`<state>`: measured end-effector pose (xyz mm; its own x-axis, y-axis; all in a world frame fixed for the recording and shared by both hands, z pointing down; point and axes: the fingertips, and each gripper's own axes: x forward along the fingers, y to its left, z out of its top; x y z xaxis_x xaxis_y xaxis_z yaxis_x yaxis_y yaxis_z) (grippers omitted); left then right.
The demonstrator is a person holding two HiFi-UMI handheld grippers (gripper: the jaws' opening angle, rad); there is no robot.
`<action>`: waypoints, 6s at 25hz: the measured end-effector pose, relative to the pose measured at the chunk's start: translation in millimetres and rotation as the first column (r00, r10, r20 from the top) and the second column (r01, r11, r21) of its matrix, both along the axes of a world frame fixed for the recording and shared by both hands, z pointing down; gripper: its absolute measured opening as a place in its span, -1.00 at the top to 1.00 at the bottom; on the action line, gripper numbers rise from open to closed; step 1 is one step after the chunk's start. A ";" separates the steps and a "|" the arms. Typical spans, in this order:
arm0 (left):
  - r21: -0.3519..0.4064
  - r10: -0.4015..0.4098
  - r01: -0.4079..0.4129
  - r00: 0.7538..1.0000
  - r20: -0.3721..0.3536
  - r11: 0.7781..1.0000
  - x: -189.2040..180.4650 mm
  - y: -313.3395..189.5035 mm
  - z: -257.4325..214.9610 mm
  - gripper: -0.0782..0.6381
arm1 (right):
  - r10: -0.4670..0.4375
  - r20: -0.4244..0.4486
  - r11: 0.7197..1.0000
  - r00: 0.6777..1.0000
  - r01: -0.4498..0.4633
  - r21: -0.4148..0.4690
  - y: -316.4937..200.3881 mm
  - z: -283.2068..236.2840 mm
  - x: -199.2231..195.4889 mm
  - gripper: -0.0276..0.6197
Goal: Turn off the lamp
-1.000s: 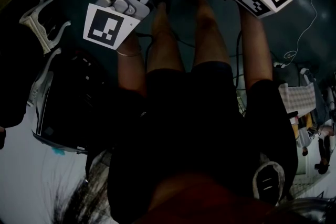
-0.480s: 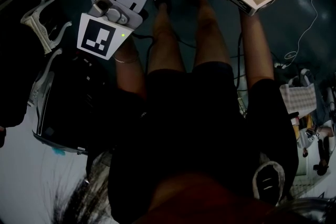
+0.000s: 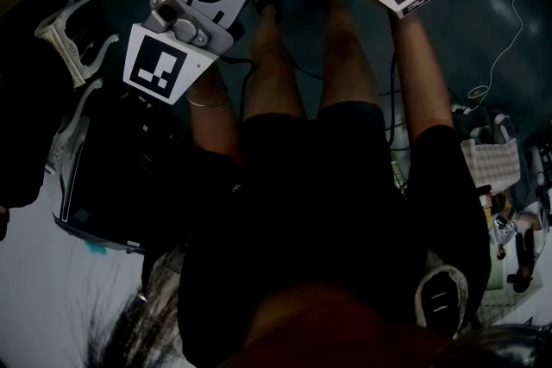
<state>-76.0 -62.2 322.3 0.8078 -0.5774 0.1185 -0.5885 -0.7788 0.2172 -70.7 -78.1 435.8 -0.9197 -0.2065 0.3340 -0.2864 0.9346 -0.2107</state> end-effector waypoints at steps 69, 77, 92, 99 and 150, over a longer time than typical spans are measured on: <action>-0.265 0.135 -0.180 0.975 -0.179 0.947 22.0 14.4 72.8 0.56 | -0.065 0.280 0.944 0.958 0.151 -0.294 60.8 1.7 7.0 0.91; -0.253 0.119 -0.168 0.973 -0.200 0.953 22.1 10.9 68.9 0.57 | -0.098 0.252 0.958 0.963 0.160 -0.238 59.0 -1.3 2.7 0.91; -0.236 0.145 -0.178 0.978 -0.151 0.955 20.7 14.2 72.0 0.57 | -0.103 0.218 0.961 0.970 0.154 -0.231 59.4 0.4 2.5 0.91; -0.237 0.143 -0.172 0.981 -0.133 0.956 21.6 14.1 73.5 0.57 | -0.100 0.221 0.961 0.970 0.152 -0.231 59.6 1.4 2.5 0.91; -0.228 0.180 -0.191 0.981 -0.067 0.955 21.8 17.9 80.5 0.61 | -0.101 0.192 0.963 0.976 0.144 -0.226 63.7 5.8 2.6 0.90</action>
<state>-54.2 -44.2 402.8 0.9058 -0.3775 0.1924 -0.4236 -0.7984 0.4280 -68.1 -14.4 441.6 -0.9817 -0.0231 0.1889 -0.1106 0.8771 -0.4674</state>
